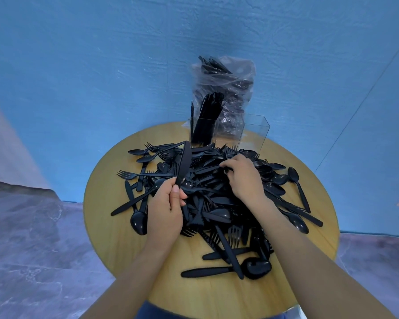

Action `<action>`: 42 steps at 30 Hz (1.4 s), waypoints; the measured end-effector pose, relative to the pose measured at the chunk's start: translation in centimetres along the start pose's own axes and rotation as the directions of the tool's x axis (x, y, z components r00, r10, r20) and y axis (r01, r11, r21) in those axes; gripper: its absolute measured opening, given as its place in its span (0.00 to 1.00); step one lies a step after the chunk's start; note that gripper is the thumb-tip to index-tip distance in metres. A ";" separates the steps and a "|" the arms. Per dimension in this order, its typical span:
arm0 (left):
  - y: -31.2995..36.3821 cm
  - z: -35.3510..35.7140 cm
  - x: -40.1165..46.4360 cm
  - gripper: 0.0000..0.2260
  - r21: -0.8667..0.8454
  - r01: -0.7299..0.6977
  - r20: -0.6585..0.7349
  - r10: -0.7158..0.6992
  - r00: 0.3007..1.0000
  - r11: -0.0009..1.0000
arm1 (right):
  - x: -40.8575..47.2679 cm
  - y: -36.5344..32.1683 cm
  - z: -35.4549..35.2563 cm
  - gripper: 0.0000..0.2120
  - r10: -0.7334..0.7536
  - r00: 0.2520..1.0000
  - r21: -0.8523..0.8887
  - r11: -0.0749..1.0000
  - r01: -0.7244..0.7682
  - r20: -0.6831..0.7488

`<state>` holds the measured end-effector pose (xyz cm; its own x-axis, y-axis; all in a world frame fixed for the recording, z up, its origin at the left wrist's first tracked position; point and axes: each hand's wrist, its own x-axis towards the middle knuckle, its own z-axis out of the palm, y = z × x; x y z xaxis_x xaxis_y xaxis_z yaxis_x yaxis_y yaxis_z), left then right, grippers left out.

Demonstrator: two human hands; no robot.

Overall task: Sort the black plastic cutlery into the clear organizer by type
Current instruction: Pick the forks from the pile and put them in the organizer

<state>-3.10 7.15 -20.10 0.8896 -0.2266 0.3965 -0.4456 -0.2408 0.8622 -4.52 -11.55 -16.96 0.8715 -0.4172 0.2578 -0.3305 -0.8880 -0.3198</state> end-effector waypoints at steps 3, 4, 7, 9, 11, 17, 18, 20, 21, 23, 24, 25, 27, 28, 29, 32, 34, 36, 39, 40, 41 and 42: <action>0.0 0.0 0.1 0.09 0.001 -0.010 0.003 0.010 1.000 1.000 | -0.4 -0.8 0.0 0.14 -0.069 0.996 0.060 0.996 0.072 -0.057; -0.1 0.0 0.1 0.09 0.002 -0.010 0.002 0.010 1.000 1.000 | -0.6 -1.0 0.0 0.14 -0.092 0.993 0.085 0.992 0.098 -0.069; -0.3 0.1 0.1 0.10 0.006 -0.007 0.001 0.007 1.000 1.000 | -1.3 -1.4 -0.1 0.14 -0.149 0.984 0.159 0.974 0.163 -0.097; -0.4 0.1 0.1 0.10 0.005 -0.011 -0.002 0.011 1.000 1.000 | -1.6 -1.4 -0.3 0.13 -0.155 0.976 0.209 0.960 0.185 -0.153; -0.3 0.1 0.1 0.10 0.002 -0.020 -0.002 0.020 1.000 1.000 | -1.8 -1.0 -0.8 0.13 -0.095 0.970 0.243 0.958 0.150 -0.226; -0.3 0.1 0.0 0.10 -0.002 -0.021 0.002 0.021 1.000 1.000 | -1.6 1.2 -1.5 0.17 0.102 0.967 0.156 0.986 -0.066 -0.235; -0.3 0.1 0.0 0.10 0.000 -0.021 0.004 0.021 1.000 1.000 | -1.6 1.2 -1.3 0.18 0.100 0.967 0.125 0.990 -0.072 -0.235; -0.3 0.1 0.1 0.10 0.003 -0.017 0.007 0.017 1.000 1.000 | -1.5 0.4 -1.3 0.16 0.049 0.970 0.102 0.994 -0.025 -0.237; -0.3 0.1 0.1 0.10 0.004 -0.015 0.008 0.015 1.000 1.000 | -1.3 -0.3 -1.2 0.14 -0.004 0.976 0.091 0.996 0.024 -0.217; -0.3 0.0 0.1 0.09 0.013 -0.019 0.009 0.018 1.000 1.000 | -0.7 -1.6 -1.0 0.14 -0.113 0.987 0.036 0.992 0.118 -0.118; -0.3 0.0 0.1 0.09 0.018 -0.024 0.009 0.024 1.000 1.000 | -0.2 -2.2 -0.8 0.15 -0.142 0.989 -0.006 0.990 0.142 -0.039; -0.3 0.0 0.1 0.09 0.020 -0.028 0.009 0.027 1.000 0.999 | 0.3 -2.7 -0.6 0.16 -0.143 0.988 -0.053 0.988 0.146 0.051; -0.3 0.0 0.1 0.09 0.011 -0.022 0.010 0.022 1.000 1.000 | 1.3 -3.5 -0.5 0.19 -0.090 0.969 -0.132 0.984 0.122 0.230; -0.4 0.1 0.1 0.10 0.008 -0.021 0.010 0.021 1.000 1.000 | 1.8 -3.8 -0.4 0.19 -0.060 0.953 -0.157 0.981 0.111 0.298; -0.4 0.1 0.2 0.10 0.006 -0.023 0.010 0.023 1.000 1.000 | 2.3 -4.1 -0.5 0.20 -0.041 0.936 -0.173 0.979 0.108 0.350; -0.6 0.2 0.2 0.11 0.011 -0.031 0.011 0.031 0.999 0.999 | 3.2 -4.6 -0.4 0.18 -0.032 0.897 -0.200 0.971 0.132 0.440; -0.6 0.2 0.2 0.11 0.012 -0.043 0.009 0.043 0.999 0.999 | 3.5 -4.8 -0.4 0.17 -0.049 0.893 -0.198 0.969 0.151 0.446; -0.6 0.1 0.1 0.10 0.007 -0.047 0.010 0.047 0.999 0.999 | 3.7 -4.8 -0.2 0.15 -0.083 0.906 -0.186 0.967 0.173 0.415; -0.5 0.1 0.1 0.10 -0.002 -0.047 0.008 0.047 0.999 0.999 | 3.6 -4.6 0.2 0.13 -0.149 0.916 -0.153 0.964 0.219 0.372; -0.5 0.1 0.1 0.09 -0.006 -0.050 0.006 0.051 0.999 0.999 | 3.5 -4.5 0.3 0.12 -0.163 0.923 -0.134 0.966 0.222 0.350; -0.4 0.1 0.1 0.09 -0.010 -0.052 0.006 0.052 0.999 0.999 | 3.4 -4.5 0.3 0.12 -0.174 0.932 -0.114 0.969 0.220 0.319; -0.4 0.1 0.1 0.09 -0.013 -0.053 0.007 0.053 0.999 0.999 | 3.3 -4.4 0.2 0.12 -0.182 0.941 -0.094 0.972 0.216 0.285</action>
<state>-2.85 7.13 -20.40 0.8641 -0.2454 0.4394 -0.4907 -0.2166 0.8440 -0.07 -8.98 -14.90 0.9836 -0.1757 0.0408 -0.1665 -0.9713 -0.1697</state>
